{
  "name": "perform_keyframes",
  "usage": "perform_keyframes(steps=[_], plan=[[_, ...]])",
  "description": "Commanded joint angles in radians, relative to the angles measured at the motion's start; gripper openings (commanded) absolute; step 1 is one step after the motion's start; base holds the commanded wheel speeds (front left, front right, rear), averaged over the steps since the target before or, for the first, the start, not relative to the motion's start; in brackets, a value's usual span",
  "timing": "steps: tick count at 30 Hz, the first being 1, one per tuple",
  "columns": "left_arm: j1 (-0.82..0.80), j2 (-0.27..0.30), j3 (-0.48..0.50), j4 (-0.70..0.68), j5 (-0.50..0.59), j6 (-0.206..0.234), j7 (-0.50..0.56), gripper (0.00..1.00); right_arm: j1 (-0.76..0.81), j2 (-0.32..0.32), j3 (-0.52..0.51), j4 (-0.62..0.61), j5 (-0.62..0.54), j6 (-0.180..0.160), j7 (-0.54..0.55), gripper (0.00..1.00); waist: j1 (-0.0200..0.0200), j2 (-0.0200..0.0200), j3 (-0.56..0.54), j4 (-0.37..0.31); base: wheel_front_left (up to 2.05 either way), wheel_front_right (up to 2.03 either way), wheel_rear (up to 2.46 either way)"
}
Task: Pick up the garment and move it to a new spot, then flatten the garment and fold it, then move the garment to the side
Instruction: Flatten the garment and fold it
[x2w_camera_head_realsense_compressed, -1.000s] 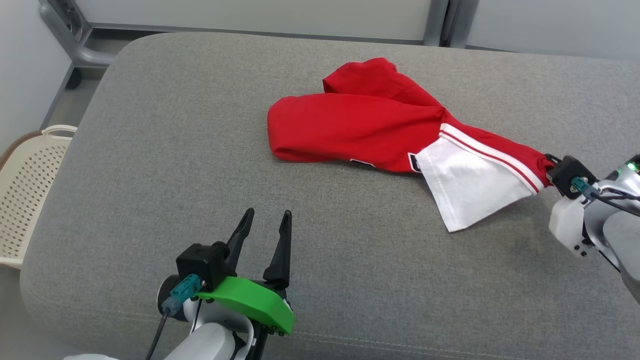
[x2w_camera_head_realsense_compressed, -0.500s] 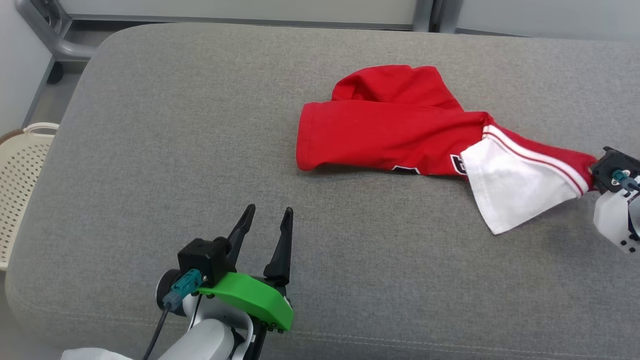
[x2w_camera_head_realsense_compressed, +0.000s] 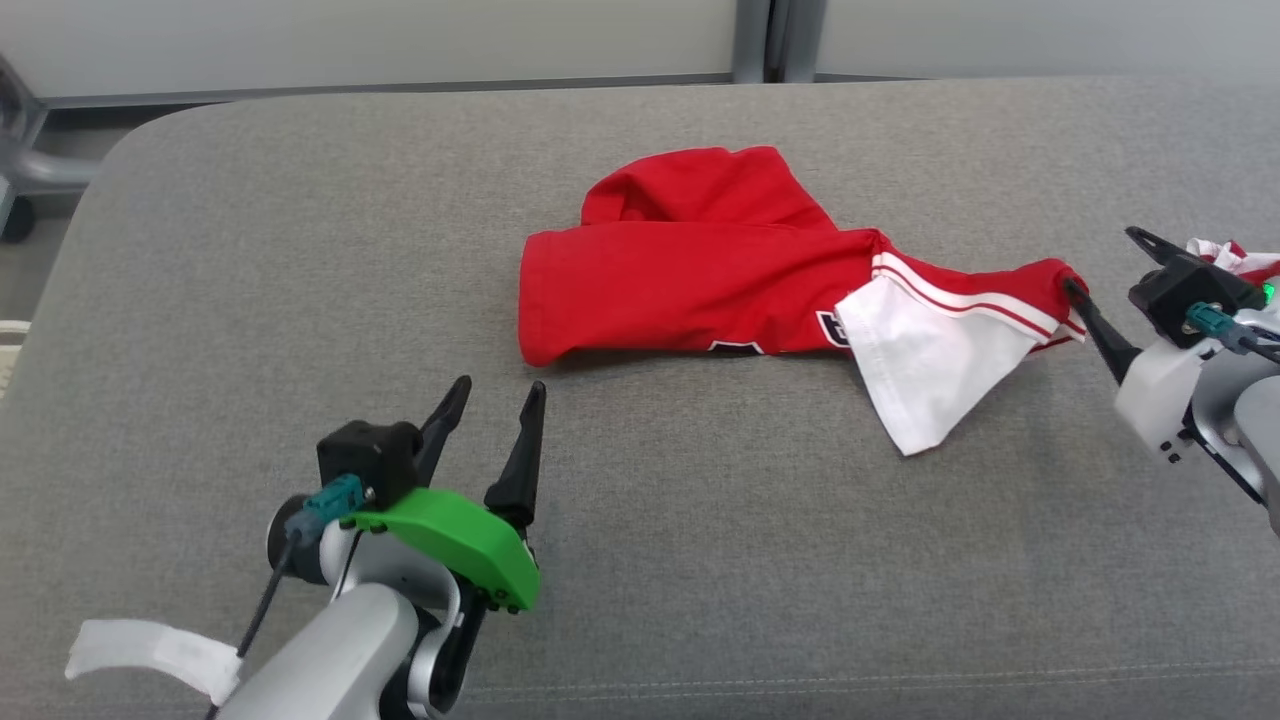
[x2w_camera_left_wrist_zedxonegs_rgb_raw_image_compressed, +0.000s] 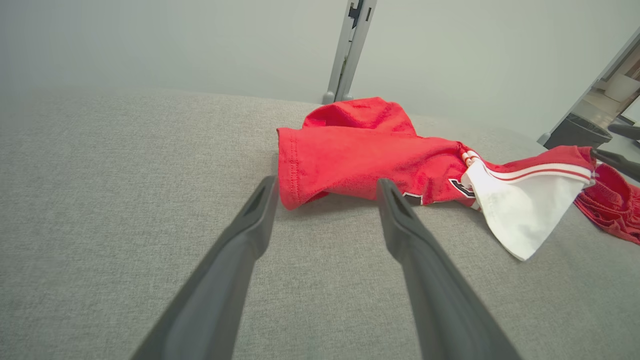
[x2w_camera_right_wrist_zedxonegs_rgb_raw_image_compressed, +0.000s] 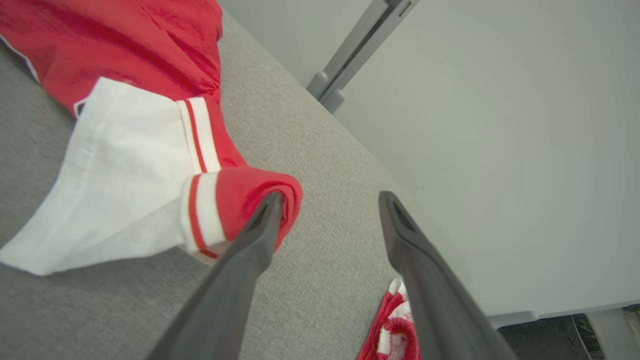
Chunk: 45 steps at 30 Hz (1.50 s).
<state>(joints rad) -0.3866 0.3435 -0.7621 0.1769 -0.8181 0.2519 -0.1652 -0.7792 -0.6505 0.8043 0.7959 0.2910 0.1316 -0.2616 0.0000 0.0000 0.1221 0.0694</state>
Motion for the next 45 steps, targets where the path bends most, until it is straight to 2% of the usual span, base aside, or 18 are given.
perform_keyframes(steps=[1, 8, 12, 14, 19, 27, 34, 45], plan=[[-0.038, 0.011, 0.013, 0.021, -0.020, -0.016, 0.021, 1.00, 0.028, -0.001, 0.001, -0.047, 0.007, -0.002, -0.003, 1.00, 0.0000, 0.0000, 0.001, -0.057, 0.00, 0.00, 0.00], [-0.197, 0.017, 0.078, 0.159, -0.146, -0.106, 0.178, 1.00, 0.054, -0.023, -0.011, -0.252, -0.004, -0.002, 0.001, 1.00, 0.0000, 0.0000, 0.060, -0.141, 0.00, 0.00, 0.00], [-0.319, 0.070, 0.107, 0.237, -0.216, -0.159, 0.340, 1.00, 0.055, -0.032, -0.019, -0.345, -0.020, -0.002, 0.015, 1.00, 0.0000, 0.0000, 0.105, -0.191, 0.00, 0.00, 0.00], [-0.347, 0.084, 0.114, 0.253, -0.229, -0.166, 0.377, 1.00, 0.053, -0.033, -0.020, -0.364, -0.025, -0.002, 0.018, 1.00, 0.0000, 0.0000, 0.118, -0.205, 0.00, 0.00, 0.00], [-0.467, 0.160, 0.145, 0.320, -0.293, -0.203, 0.551, 1.00, 0.038, -0.020, -0.039, -0.442, -0.048, -0.002, 0.022, 1.00, 0.0000, 0.0000, 0.176, -0.263, 0.00, 0.00, 0.00], [-0.540, 0.258, 0.185, 0.330, -0.374, -0.180, 0.752, 1.00, 0.045, 0.006, -0.078, -0.492, -0.090, -0.002, 0.011, 1.00, 0.0000, 0.0000, 0.252, -0.327, 0.00, 0.00, 0.00], [-0.526, 0.311, 0.210, 0.299, -0.406, -0.147, 0.803, 1.00, 0.055, 0.024, -0.108, -0.492, -0.109, -0.002, 0.001, 1.00, 0.0000, 0.0000, 0.291, -0.352, 0.00, 0.00, 0.00], [-0.482, 0.337, 0.209, 0.229, -0.432, -0.095, 0.868, 1.00, 0.047, 0.040, -0.106, -0.474, -0.126, -0.002, -0.004, 1.00, 0.0000, 0.0000, 0.296, -0.352, 0.00, 0.00, 0.00]])
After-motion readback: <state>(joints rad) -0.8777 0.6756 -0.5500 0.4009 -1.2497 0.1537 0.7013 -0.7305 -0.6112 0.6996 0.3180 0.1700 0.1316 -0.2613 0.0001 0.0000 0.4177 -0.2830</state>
